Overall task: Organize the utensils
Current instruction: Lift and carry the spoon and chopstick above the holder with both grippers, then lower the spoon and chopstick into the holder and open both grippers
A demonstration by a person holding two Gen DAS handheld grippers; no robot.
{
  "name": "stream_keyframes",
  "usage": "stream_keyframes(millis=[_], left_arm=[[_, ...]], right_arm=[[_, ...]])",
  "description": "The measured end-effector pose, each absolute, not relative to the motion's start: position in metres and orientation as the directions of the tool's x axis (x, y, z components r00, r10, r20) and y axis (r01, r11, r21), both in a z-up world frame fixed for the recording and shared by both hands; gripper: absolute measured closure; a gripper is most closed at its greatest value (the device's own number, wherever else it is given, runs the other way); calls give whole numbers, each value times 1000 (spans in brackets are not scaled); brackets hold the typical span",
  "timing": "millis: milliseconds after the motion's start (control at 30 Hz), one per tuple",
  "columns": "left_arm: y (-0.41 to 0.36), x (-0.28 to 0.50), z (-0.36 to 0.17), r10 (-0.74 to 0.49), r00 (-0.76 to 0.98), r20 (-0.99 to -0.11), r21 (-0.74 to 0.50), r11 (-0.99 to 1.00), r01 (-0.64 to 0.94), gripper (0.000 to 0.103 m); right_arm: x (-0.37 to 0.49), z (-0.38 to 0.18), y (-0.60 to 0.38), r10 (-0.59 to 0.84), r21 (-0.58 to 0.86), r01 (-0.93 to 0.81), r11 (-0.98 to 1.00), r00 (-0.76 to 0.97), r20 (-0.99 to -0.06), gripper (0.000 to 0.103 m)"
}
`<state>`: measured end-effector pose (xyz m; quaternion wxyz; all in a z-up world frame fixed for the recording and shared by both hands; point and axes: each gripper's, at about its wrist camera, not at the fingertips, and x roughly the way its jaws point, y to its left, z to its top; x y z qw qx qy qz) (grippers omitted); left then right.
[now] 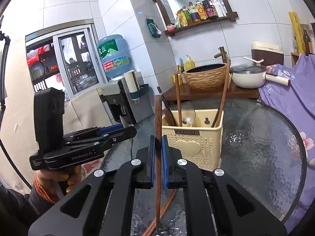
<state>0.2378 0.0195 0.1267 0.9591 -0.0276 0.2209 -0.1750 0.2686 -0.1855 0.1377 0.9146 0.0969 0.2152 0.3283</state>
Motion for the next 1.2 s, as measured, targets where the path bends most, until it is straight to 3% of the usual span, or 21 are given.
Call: stream_keyframes(millis=[167,467,667,1200], left_arm=[[22,254,171,-335,887,-319,-147,942,302,68],[14,303,218,-257,947,-195,-174,959,224,68],[2,330,188,-217,944,-247,-157,971,182,68],[1,334,109,-209,904,-374,-118,977,177,68]], right_arm=[[278,173,-189,628,289,-560,776,729,-272,96],[317,261,-189,497,197,-475,858,863,-86,96],[349,264,-176,386,122,-378,918,922,-45,96],[386,154,-164,359,134,-337,932,907,-221,96]])
